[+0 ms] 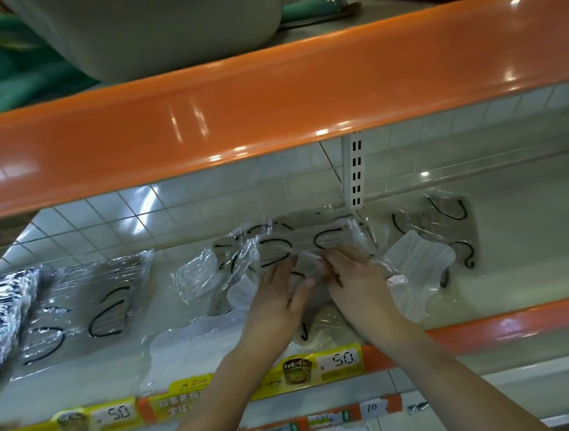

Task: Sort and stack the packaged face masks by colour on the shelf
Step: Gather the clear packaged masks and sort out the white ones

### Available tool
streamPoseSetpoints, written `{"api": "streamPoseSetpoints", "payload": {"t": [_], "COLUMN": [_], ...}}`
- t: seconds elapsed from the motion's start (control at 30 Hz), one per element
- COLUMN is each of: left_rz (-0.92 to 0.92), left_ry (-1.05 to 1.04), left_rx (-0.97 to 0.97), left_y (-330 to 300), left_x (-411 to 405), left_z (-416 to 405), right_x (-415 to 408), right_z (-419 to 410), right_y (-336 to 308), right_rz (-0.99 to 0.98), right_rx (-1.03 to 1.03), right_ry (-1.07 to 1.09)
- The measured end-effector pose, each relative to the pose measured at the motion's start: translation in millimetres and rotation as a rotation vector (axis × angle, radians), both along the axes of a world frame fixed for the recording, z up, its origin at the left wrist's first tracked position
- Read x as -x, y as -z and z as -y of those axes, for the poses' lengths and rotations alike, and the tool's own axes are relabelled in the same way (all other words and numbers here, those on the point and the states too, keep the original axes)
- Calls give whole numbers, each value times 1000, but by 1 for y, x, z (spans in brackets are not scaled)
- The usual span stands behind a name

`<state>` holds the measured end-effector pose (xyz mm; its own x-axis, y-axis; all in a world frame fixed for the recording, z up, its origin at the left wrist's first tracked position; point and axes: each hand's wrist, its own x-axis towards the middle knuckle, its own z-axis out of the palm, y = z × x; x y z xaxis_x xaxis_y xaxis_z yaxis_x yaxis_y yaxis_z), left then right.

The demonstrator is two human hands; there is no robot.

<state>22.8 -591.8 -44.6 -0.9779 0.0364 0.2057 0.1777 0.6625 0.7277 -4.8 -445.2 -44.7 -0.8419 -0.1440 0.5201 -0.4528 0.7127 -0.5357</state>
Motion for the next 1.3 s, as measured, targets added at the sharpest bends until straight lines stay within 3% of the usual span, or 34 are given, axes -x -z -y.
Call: {"api": "streamPoseSetpoints", "payload": {"t": [0.1, 0.2, 0.33, 0.47, 0.53, 0.57, 0.63, 0.7, 0.8, 0.9, 1.23, 1.3], "left_rz": [47, 35, -7, -33, -14, -25, -109, -345, -487, -480, -508, -507], "left_ry": [-109, -290, -441, -544, -581, -603, -591, -450, -234, -125, -321, -327], "left_rx": [-353, -538, -747, -792, -714, -585, -142, 262, 492, 607, 610, 625], "left_y": [-21, -24, -20, -22, -15, -10, -2, 5, 3, 3, 6, 12], "left_x": [-8, -8, -11, -22, -25, -27, -33, -42, -51, -53, -66, -70], "left_z": [-4, 5, 34, 70, 91, 102, 124, 147, 177, 206, 313, 334], "right_x": [-10, -15, -18, -12, -10, -9, -10, -11, -13, -16, -27, -28], "right_z": [17, 34, 47, 50, 56, 60, 73, 92, 125, 160, 270, 290], "right_y": [-3, 2, 6, 17, 19, 20, 19, 18, 16, 14, 10, 15], "right_rz": [-59, -171, -234, -243, -200, -185, -213, -247, -284, -301, -267, -185], "right_rx": [-83, -220, -220, -280, -262, -257, -264, -252, -192, -151, -209, -252], "right_ry": [-111, -219, -207, -165, -131, -119, -123, -144, -137, -136, -295, -341]}}
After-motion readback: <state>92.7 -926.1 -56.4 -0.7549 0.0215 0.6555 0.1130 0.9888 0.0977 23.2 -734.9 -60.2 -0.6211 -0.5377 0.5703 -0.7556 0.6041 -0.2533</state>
